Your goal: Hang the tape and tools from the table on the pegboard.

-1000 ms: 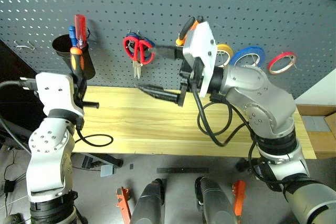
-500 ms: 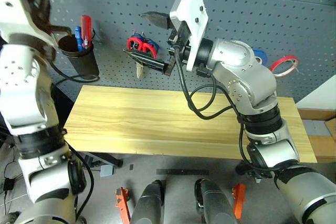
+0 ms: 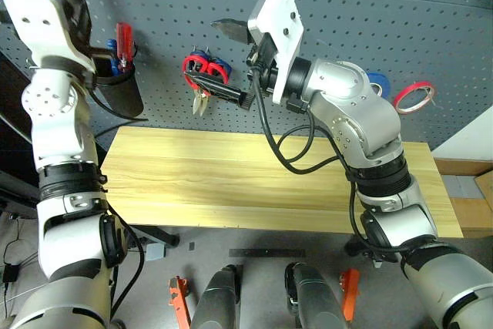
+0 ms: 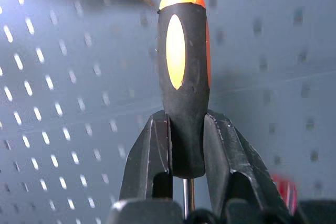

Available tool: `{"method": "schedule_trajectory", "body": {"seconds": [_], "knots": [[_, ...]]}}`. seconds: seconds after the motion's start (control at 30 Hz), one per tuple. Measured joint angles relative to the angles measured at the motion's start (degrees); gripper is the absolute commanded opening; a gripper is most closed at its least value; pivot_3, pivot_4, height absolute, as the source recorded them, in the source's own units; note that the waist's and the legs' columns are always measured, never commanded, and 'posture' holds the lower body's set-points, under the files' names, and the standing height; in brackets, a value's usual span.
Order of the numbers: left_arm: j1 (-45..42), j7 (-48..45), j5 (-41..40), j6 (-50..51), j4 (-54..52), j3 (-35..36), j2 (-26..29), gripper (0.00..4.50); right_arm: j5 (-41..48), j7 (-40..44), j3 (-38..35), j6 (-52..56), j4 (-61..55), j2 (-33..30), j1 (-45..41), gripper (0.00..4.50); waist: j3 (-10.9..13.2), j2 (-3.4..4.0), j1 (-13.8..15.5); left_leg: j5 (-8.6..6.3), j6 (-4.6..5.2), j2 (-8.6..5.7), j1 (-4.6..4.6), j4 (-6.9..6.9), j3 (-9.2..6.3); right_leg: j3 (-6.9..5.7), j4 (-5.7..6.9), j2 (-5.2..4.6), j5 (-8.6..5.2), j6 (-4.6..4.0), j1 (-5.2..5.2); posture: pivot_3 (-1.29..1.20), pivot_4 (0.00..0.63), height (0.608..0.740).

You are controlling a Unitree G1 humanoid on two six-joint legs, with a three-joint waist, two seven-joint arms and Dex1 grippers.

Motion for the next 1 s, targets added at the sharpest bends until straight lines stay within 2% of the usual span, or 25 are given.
{"method": "schedule_trajectory", "body": {"seconds": [0.07,0.23,0.33,0.47,0.57,0.67,0.7,0.77,0.87,1.0], "knots": [[0.5,0.2,0.1,-1.3,1.9,-0.5,-1.0,1.7,0.0,0.2,0.0,0.3,-0.6,0.0,0.2,4.5,0.0,-0.01,-0.1,-0.03,0.05,0.0,0.0,0.01,-0.01,-0.01,0.01,0.0,0.0,0.0,0.0,-0.09,0.166,0.74],[0.5,0.6,-0.2,-3.0,1.4,-0.5,-1.6,3.29,0.2,0.4,0.0,1.3,-1.9,0.1,0.6,4.5,0.0,-0.03,-0.5,-0.08,0.14,0.0,0.0,0.03,-0.05,0.0,0.04,0.0,0.01,0.0,0.0,-0.09,0.161,0.74],[1.8,2.0,-1.2,-0.9,-4.9,-0.3,-2.6,3.29,1.2,0.4,-0.3,2.0,-2.9,0.0,1.2,4.5,0.0,-0.03,-0.6,-0.08,0.14,0.0,-0.01,0.05,-0.23,0.02,0.05,-0.02,0.01,0.0,0.01,-0.09,0.159,0.74],[2.4,6.0,-3.9,7.9,-19.2,0.2,-5.0,3.29,6.4,0.8,-4.1,5.8,-6.8,-0.8,2.4,4.5,0.0,-0.06,-0.6,-0.08,0.14,-0.01,-0.04,0.12,-0.32,0.0,0.05,-0.02,0.02,0.03,0.03,-0.07,0.158,0.74],[3.1,5.3,-6.7,14.1,-32.5,-1.7,-5.9,3.29,12.6,1.3,-8.7,11.0,-12.3,-3.8,5.3,4.5,-0.2,-0.07,-0.3,-0.09,0.14,-0.03,-0.05,0.14,-0.35,-0.01,-0.04,-0.03,0.03,0.03,0.12,-0.05,0.153,0.74],[10.5,0.2,-12.5,21.4,-45.9,-6.1,-6.9,3.29,17.9,1.9,-11.5,16.7,-18.2,-9.1,9.7,4.5,-1.2,0.51,-0.3,-0.12,0.2,-0.06,-0.01,0.12,-0.19,0.11,-0.11,-0.06,0.02,0.04,0.16,-0.04,0.145,0.74],[15.9,-1.9,-16.2,25.6,-50.3,-8.1,-7.7,3.29,18.9,1.9,-11.4,18.5,-21.1,-11.4,12.0,4.5,-1.8,0.77,-0.4,-0.15,0.25,-0.02,0.06,0.1,-0.15,0.14,-0.11,-0.05,0.01,0.04,0.2,-0.05,0.143,0.74],[22.1,-3.0,-19.2,30.7,-52.9,-10.1,-8.8,3.29,20.2,0.7,-11.5,20.4,-23.5,-12.3,14.8,4.5,-2.0,0.87,-0.9,-0.15,0.26,0.09,0.15,0.06,-0.11,0.18,-0.02,0.08,0.02,0.03,0.21,-0.05,0.137,0.74],[32.6,-3.3,-21.2,37.2,-56.2,-12.4,-9.4,3.29,20.3,-3.5,-10.7,22.6,-28.6,-12.2,23.6,4.5,-2.4,0.83,-1.2,-0.1,0.19,0.23,0.32,0.1,-0.01,0.21,-0.03,0.61,0.09,-0.13,0.38,-0.06,0.123,0.74],[36.6,-2.9,-20.2,37.8,-56.4,-12.5,-9.6,3.29,13.7,-9.3,-7.9,19.4,-28.0,-12.0,35.3,4.5,-2.8,0.88,-0.5,-0.08,0.13,0.91,1.05,0.19,0.22,0.09,-0.33,0.93,0.08,-0.15,1.29,-0.07,0.102,0.74]]}}
